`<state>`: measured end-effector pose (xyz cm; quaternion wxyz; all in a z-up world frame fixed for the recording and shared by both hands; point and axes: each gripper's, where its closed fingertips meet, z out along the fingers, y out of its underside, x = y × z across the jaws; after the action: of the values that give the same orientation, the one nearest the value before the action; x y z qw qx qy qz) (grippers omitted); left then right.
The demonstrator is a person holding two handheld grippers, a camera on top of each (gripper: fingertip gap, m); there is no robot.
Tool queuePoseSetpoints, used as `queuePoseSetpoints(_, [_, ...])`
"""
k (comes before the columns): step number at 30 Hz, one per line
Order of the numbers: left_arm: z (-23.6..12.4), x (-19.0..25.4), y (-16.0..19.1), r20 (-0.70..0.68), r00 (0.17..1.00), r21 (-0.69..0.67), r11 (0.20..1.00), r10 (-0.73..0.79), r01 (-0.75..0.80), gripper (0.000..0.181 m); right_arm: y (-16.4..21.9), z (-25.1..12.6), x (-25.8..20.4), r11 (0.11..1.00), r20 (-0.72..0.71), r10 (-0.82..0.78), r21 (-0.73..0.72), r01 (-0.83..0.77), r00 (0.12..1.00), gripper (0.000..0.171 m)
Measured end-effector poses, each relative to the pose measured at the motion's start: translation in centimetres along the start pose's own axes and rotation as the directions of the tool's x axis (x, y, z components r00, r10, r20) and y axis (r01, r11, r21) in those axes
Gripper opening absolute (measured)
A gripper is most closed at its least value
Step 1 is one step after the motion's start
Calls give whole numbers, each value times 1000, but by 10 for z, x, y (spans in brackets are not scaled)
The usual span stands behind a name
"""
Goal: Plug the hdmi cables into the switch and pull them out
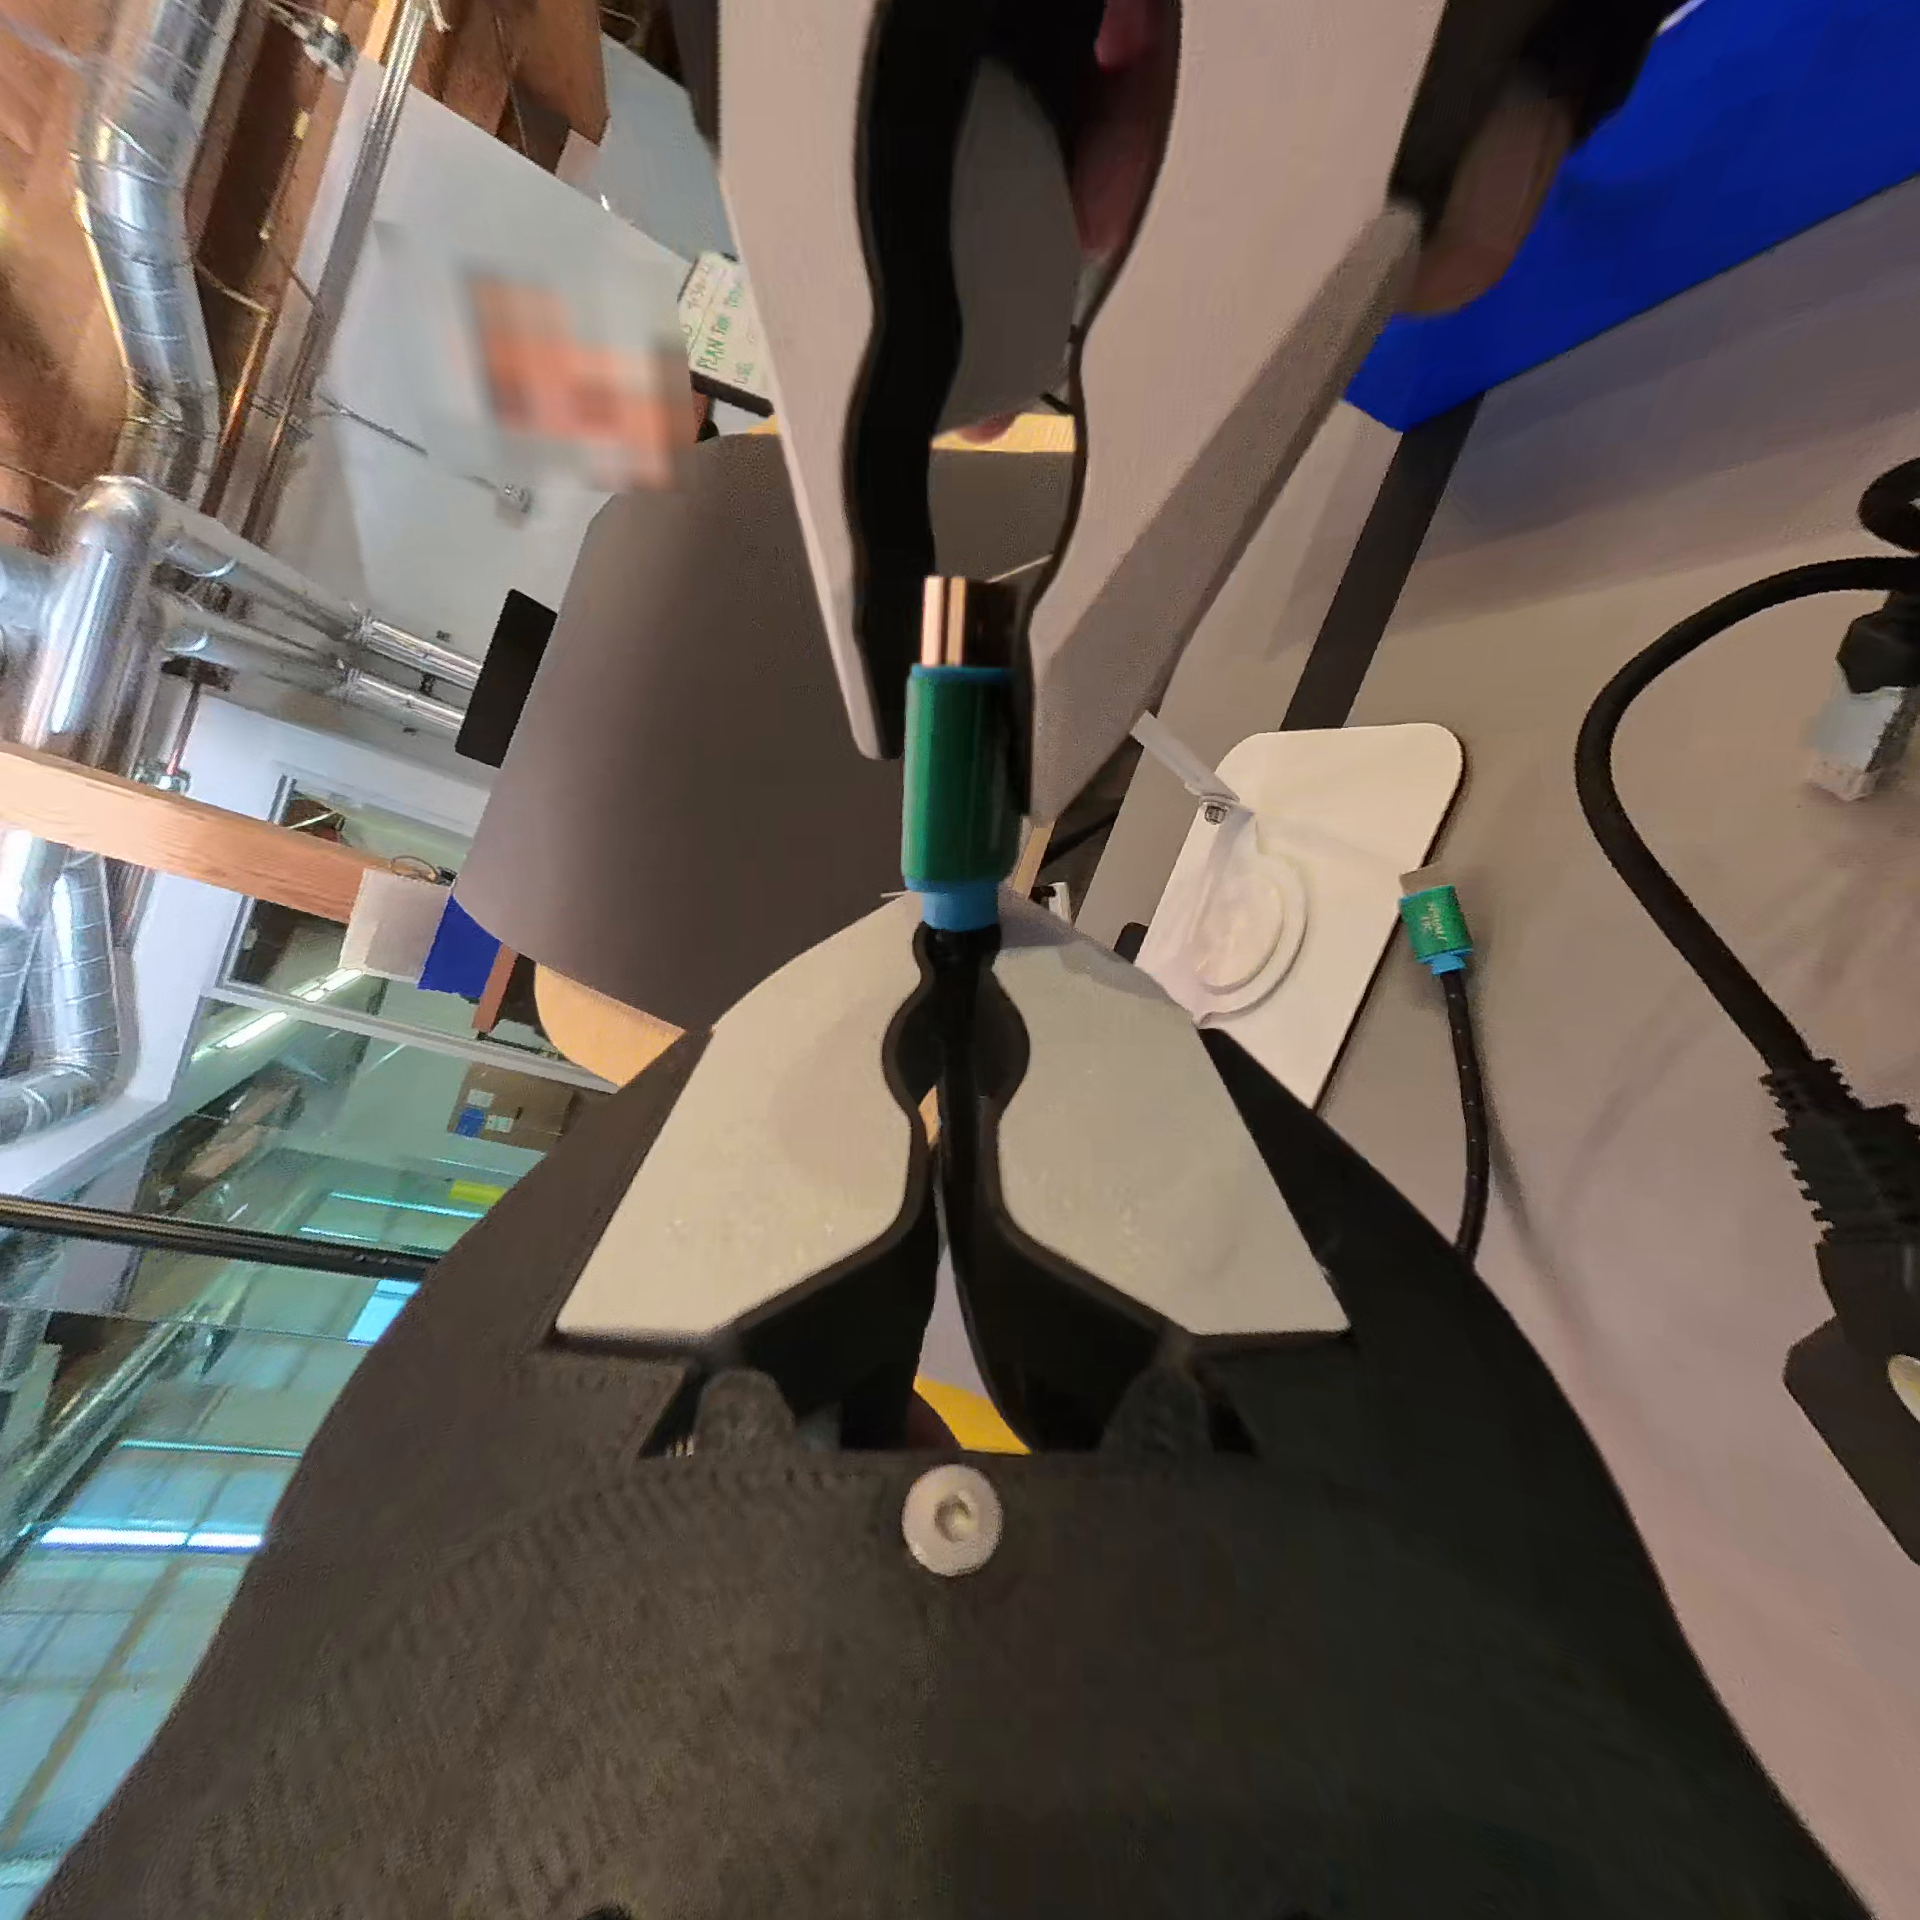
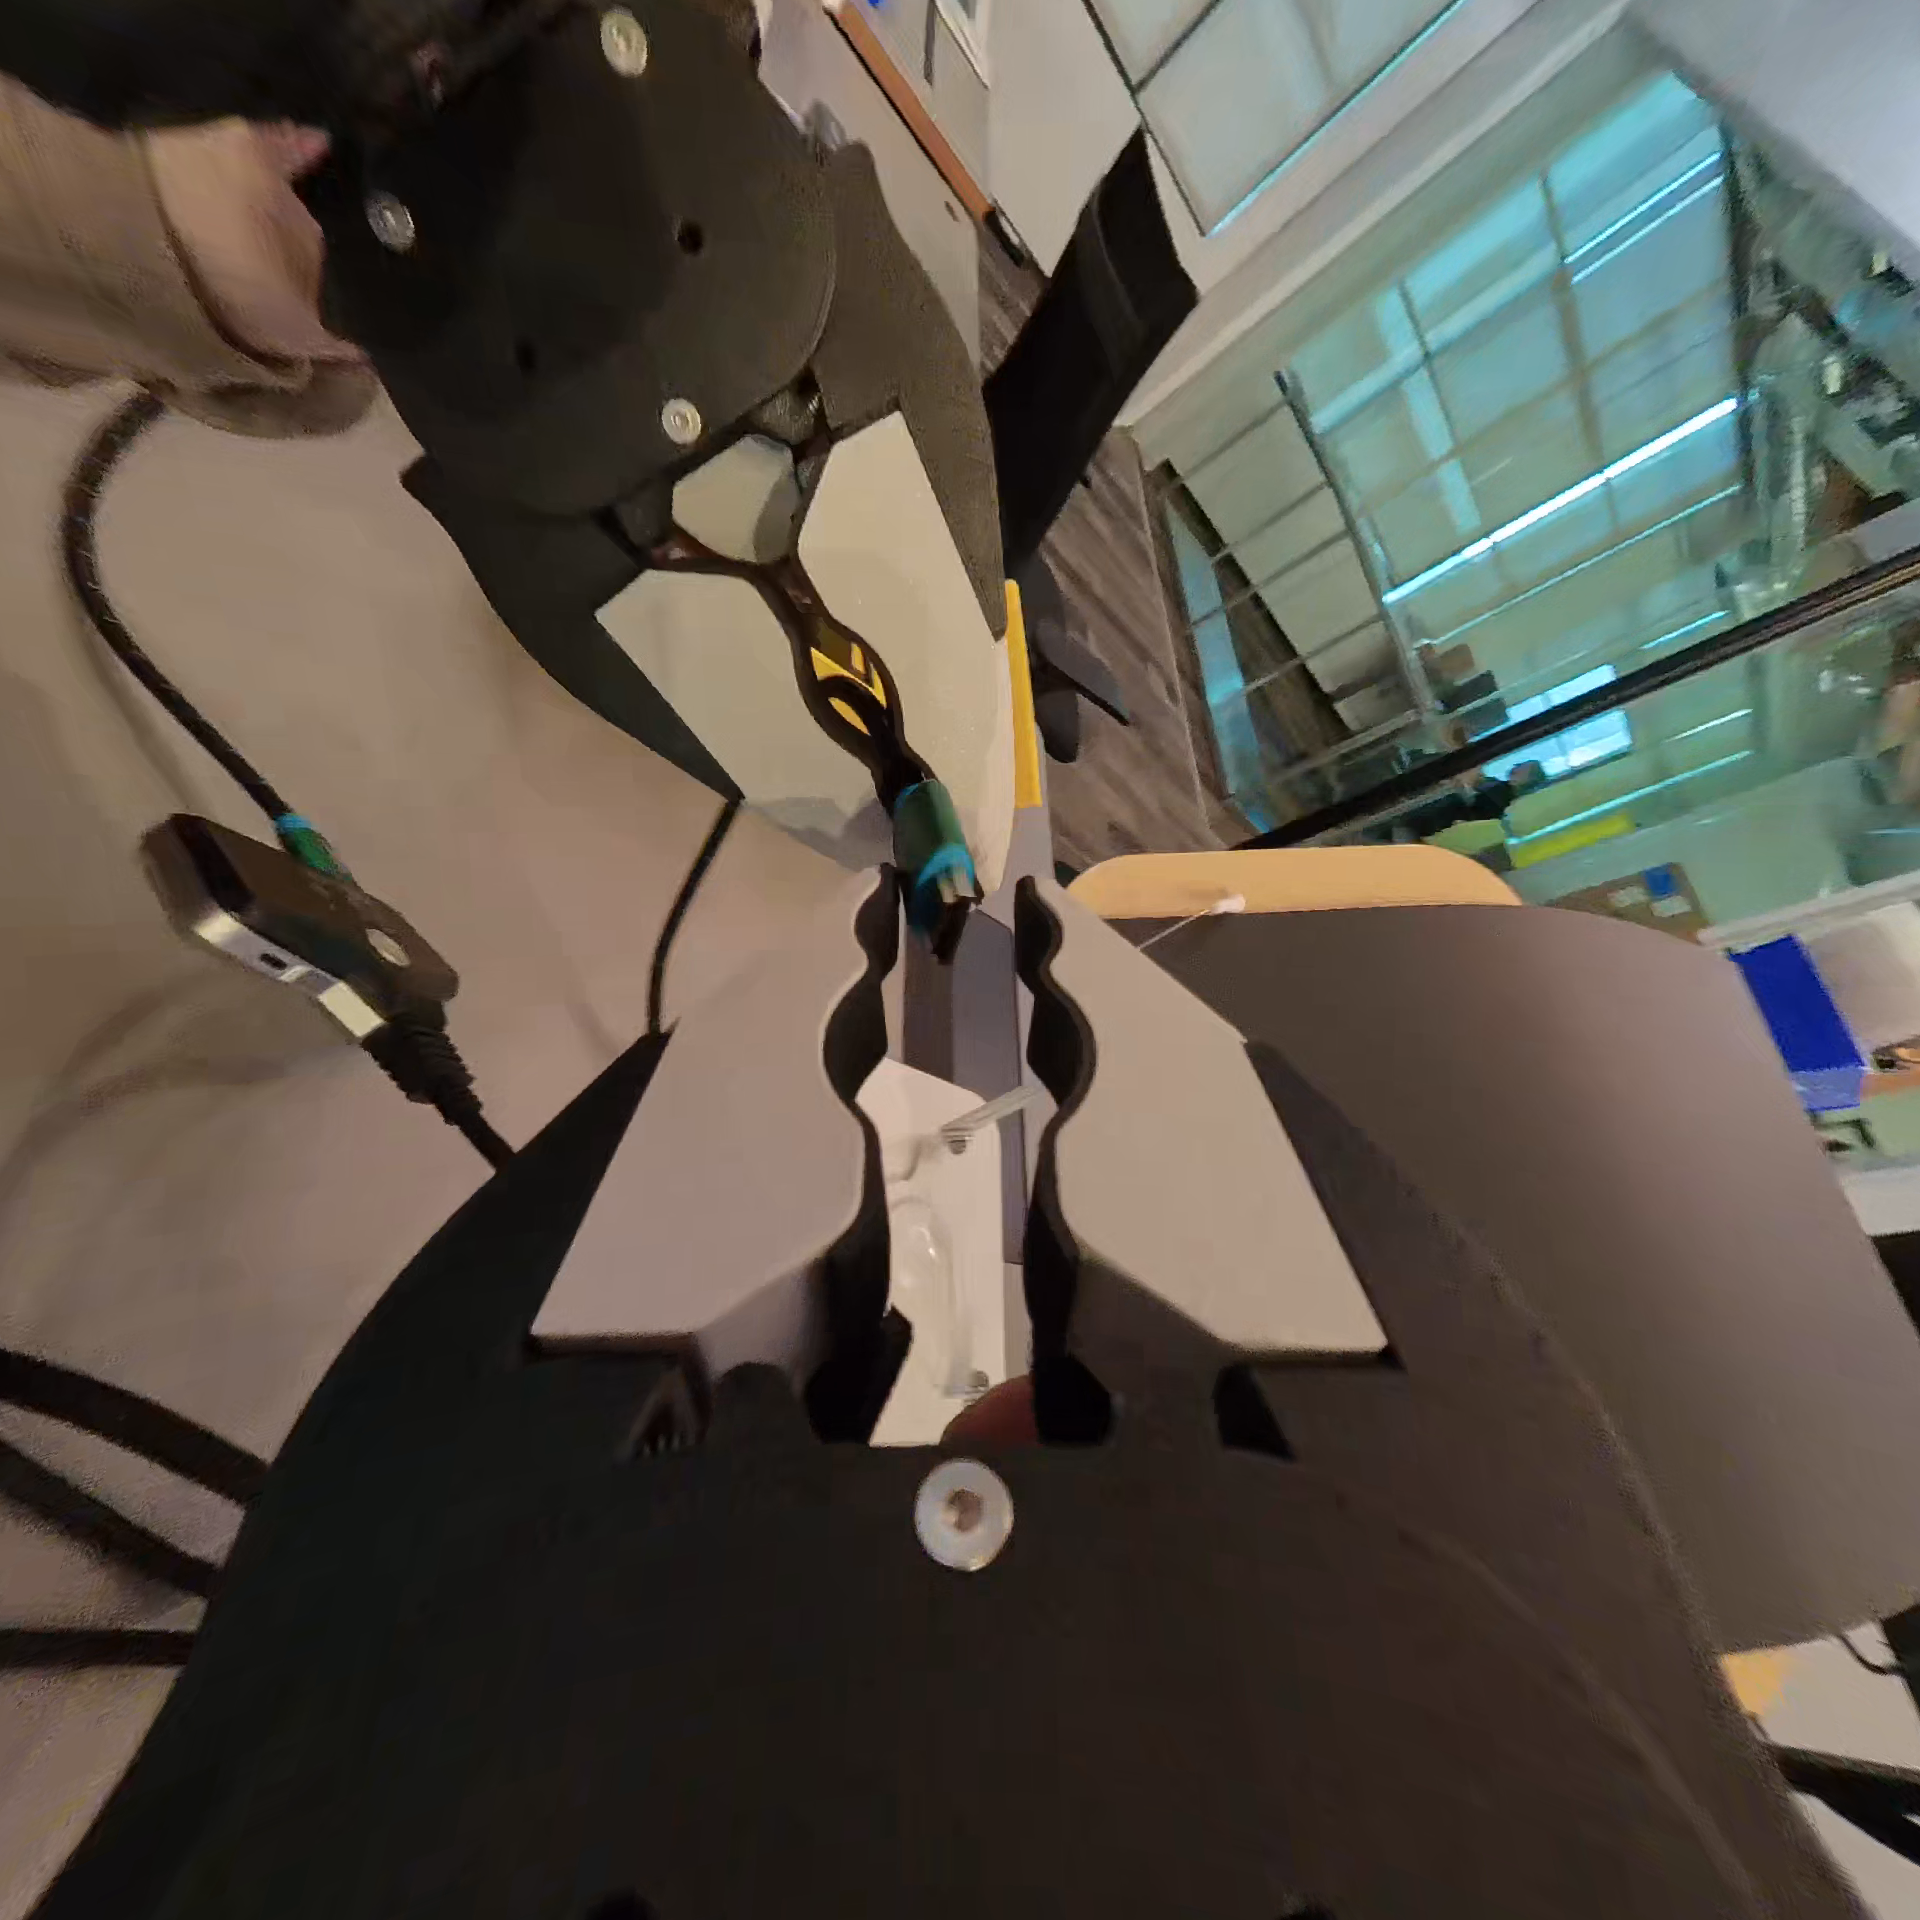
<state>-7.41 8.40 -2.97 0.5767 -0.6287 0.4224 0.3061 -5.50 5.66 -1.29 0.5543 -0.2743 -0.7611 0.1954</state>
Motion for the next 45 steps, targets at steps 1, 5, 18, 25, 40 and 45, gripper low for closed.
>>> queuePoseSetpoints(1, [0, -2, 0, 7, 1000, -2, 1000, -6, 6, 0, -1, 1, 0, 1000, -8, -8, 1, 8, 1000, 13])
queuePoseSetpoints(5, [-4, -5, 1, -1, 1000, -3, 1000, -9, 9, 0, -9, 4, -1, 996, 15, 58, 72, -59, 998, 11])
queuePoseSetpoints(18, [-12, 2, -10, -120, 982, 92, 983, -144, 156, 9, -17, -3, -7, 992, 5, -95, 89, 94, 996, 9])
queuePoseSetpoints(25, [-69, 5, -31, -615, 680, 155, 784, -400, 601, 31, -35, -19, -38, 889, 3, -429, 180, 422, 903, 9])
queuePoseSetpoints(40, [-119, 80, -54, -985, 131, 13, 707, -113, 707, 29, -66, -18, -86, 692, -43, -705, 177, 700, 707, 10])
queuePoseSetpoints(45, [-118, 69, -64, -998, 21, -15, 557, -59, 830, 16, -65, -19, -73, 679, -99, -715, 140, 721, 692, 10])
